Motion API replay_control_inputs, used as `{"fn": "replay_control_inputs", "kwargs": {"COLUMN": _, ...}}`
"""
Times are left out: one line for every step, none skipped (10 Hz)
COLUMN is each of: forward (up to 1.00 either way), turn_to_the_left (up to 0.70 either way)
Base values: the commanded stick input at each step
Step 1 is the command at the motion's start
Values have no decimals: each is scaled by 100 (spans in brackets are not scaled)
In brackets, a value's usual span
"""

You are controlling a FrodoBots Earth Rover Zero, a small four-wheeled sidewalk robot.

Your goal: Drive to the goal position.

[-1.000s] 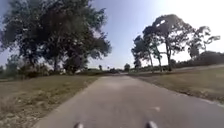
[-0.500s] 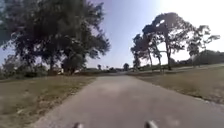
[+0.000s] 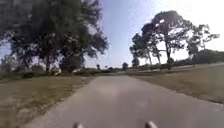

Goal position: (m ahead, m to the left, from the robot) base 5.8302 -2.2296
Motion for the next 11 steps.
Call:
{"fn": "replay_control_inputs", "kwargs": {"forward": 100, "turn_to_the_left": -1}}
{"fn": "replay_control_inputs", "kwargs": {"forward": 100, "turn_to_the_left": -1}}
{"fn": "replay_control_inputs", "kwargs": {"forward": 100, "turn_to_the_left": -1}}
{"fn": "replay_control_inputs", "kwargs": {"forward": 100, "turn_to_the_left": -1}}
{"fn": "replay_control_inputs", "kwargs": {"forward": 100, "turn_to_the_left": -1}}
{"fn": "replay_control_inputs", "kwargs": {"forward": 100, "turn_to_the_left": -1}}
{"fn": "replay_control_inputs", "kwargs": {"forward": 100, "turn_to_the_left": -1}}
{"fn": "replay_control_inputs", "kwargs": {"forward": 100, "turn_to_the_left": -1}}
{"fn": "replay_control_inputs", "kwargs": {"forward": 100, "turn_to_the_left": -1}}
{"fn": "replay_control_inputs", "kwargs": {"forward": 100, "turn_to_the_left": -1}}
{"fn": "replay_control_inputs", "kwargs": {"forward": 100, "turn_to_the_left": -1}}
